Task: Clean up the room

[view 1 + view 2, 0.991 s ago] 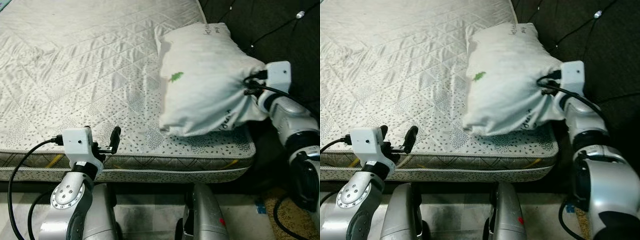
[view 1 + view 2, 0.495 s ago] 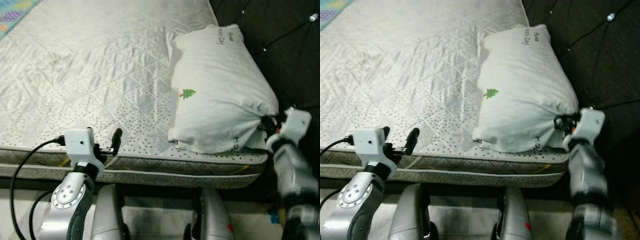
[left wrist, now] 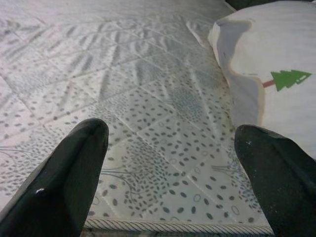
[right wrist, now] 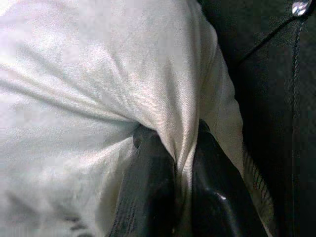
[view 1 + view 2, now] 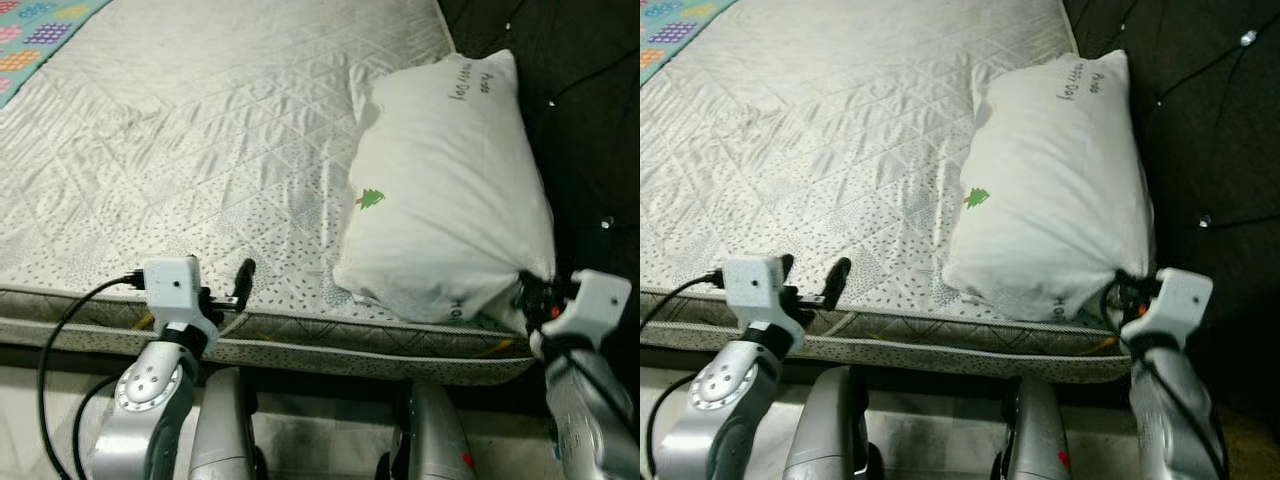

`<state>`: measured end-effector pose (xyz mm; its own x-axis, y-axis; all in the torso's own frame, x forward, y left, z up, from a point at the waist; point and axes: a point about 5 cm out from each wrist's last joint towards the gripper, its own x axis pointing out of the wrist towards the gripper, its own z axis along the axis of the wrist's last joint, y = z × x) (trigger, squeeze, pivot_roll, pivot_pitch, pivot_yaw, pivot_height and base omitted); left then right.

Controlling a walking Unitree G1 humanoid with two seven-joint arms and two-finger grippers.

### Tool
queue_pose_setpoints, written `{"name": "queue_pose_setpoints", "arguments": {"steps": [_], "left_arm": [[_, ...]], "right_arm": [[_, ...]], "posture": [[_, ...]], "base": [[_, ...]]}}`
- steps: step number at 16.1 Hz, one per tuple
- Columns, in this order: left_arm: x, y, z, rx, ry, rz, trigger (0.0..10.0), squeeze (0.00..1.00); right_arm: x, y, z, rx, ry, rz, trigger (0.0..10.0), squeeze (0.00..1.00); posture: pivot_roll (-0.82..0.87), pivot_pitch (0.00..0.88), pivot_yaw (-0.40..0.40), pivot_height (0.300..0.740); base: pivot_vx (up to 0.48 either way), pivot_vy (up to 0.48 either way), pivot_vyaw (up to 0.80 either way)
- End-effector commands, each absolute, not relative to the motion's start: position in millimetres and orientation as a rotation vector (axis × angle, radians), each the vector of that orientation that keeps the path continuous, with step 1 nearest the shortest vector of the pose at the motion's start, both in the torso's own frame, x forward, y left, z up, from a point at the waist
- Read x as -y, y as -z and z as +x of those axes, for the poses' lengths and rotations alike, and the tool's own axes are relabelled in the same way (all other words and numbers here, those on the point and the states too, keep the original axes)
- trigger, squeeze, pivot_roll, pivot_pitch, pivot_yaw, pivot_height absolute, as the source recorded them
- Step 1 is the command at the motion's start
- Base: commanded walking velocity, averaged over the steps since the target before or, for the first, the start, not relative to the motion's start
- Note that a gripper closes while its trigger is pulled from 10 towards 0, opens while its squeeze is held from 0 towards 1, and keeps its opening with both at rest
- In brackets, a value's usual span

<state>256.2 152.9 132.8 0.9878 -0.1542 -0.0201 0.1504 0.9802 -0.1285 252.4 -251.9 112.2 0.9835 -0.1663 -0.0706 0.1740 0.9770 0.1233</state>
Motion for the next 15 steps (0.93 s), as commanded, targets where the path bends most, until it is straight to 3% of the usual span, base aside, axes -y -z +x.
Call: {"name": "queue_pose_setpoints", "arguments": {"steps": [1,4,7,9,10,12,15], "left_arm": [[-153.6,-131.7,256.0,-0.029,0.159,-0.124,10.0,0.00],[-152.7,-131.4,257.4,-0.028,0.165,-0.126,10.0,0.00],[-150.9,-131.7,259.0,-0.023,0.168,-0.128,10.0,0.00],[-150.6,-132.2,259.7,-0.018,0.163,-0.129,10.0,0.00],[-152.0,-132.4,258.7,-0.013,0.152,-0.128,10.0,0.00],[-155.6,-132.9,256.4,-0.007,0.129,-0.126,10.0,0.00],[-157.8,-131.8,254.2,-0.005,0.109,-0.126,10.0,0.00]], "right_arm": [[252.8,-109.4,241.8,-0.085,0.188,0.134,0.0,0.00],[247.3,-101.3,221.7,-0.139,0.197,0.127,0.0,0.00],[248.9,-98.7,230.7,-0.175,0.191,0.105,0.0,0.00],[258.1,-107.9,253.9,-0.155,0.187,0.082,0.0,0.00],[273.3,-125.5,287.9,-0.115,0.172,0.019,0.0,0.00],[301.2,-150.4,318.0,-0.090,0.216,-0.045,0.0,0.00],[335.5,-180.5,331.7,-0.057,0.306,-0.089,0.0,0.00]], "posture": [[-0.07,0.118,0.013,0.552],[-0.07,0.118,0.016,0.552],[-0.07,0.115,0.008,0.552],[-0.06,0.111,-0.005,0.552],[-0.05,0.107,-0.015,0.552],[-0.03,0.101,-0.031,0.552],[-0.02,0.099,-0.039,0.552]], "base": [[0.000,0.000,0.00],[0.000,0.000,0.00],[0.000,0.000,0.00],[0.000,0.000,0.00],[0.000,0.000,0.00],[0.000,0.000,0.00],[0.000,0.000,0.00]]}}
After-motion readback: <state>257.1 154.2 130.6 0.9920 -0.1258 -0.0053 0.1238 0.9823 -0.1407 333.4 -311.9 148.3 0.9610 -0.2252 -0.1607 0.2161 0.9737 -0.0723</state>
